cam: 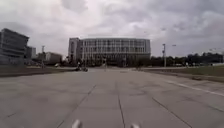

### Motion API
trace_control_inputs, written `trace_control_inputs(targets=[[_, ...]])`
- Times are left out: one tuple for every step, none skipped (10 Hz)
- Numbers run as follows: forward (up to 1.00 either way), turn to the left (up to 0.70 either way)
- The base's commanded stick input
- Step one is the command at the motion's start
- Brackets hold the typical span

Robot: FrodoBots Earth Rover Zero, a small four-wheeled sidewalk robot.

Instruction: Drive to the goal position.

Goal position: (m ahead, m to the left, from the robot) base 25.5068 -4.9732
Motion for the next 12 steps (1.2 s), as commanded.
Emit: trace_control_inputs(targets=[[0.85,0.00],[0.85,0.00],[0.85,0.00],[0.85,0.00],[0.85,0.00],[0.85,0.00],[0.85,0.00],[0.85,0.00],[0.85,0.00],[0.85,0.00],[0.85,0.00],[0.85,0.00]])
